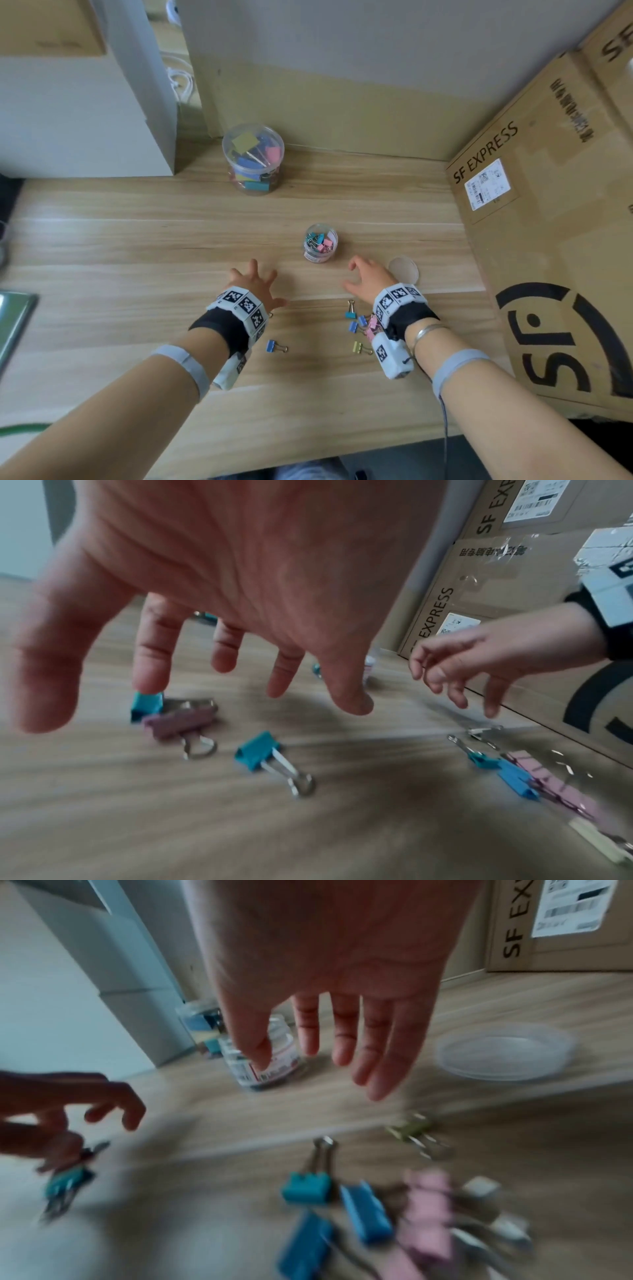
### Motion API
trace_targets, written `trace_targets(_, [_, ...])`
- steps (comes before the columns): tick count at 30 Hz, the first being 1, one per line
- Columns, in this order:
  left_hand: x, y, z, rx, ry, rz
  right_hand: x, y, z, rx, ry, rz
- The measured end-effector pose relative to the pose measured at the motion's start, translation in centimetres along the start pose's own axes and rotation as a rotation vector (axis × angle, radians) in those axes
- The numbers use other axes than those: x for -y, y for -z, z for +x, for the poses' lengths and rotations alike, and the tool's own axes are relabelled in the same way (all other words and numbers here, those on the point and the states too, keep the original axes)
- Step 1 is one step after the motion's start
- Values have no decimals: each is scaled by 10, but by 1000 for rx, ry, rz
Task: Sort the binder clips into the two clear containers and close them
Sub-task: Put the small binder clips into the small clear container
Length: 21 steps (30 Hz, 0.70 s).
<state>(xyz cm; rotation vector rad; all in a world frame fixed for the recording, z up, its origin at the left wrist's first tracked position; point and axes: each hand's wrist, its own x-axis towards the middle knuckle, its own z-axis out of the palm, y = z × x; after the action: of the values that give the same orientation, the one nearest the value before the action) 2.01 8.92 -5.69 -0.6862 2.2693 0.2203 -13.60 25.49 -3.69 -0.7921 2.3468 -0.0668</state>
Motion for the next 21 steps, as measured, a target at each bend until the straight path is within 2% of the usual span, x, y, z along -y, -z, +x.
trace_targets(2, [-4, -12, -2, -1, -35, 1, -14, -11, -13, 153, -57, -37])
trace_targets(4, [-9, -17, -7, -5, -36, -96, -23, -19, -22, 215, -76, -73])
trace_targets(8, [-23, -20, -12, -57, -93, -231, -34, -27, -28, 150, -100, -114])
trace_targets(12, [-29, -22, -16, -67, -266, -252, -46, -31, -33, 189, -230, -57])
trace_targets(15, [-28, -22, -18, -77, -389, -84, -48, -35, -37, 229, -236, -45])
trace_targets(18, [-28, -24, -20, -34, -357, 211, -40, -41, -39, 256, -192, -56])
trace_targets(21, [-27, -27, -18, -61, -368, 251, -29, -50, -38, 218, -136, -27])
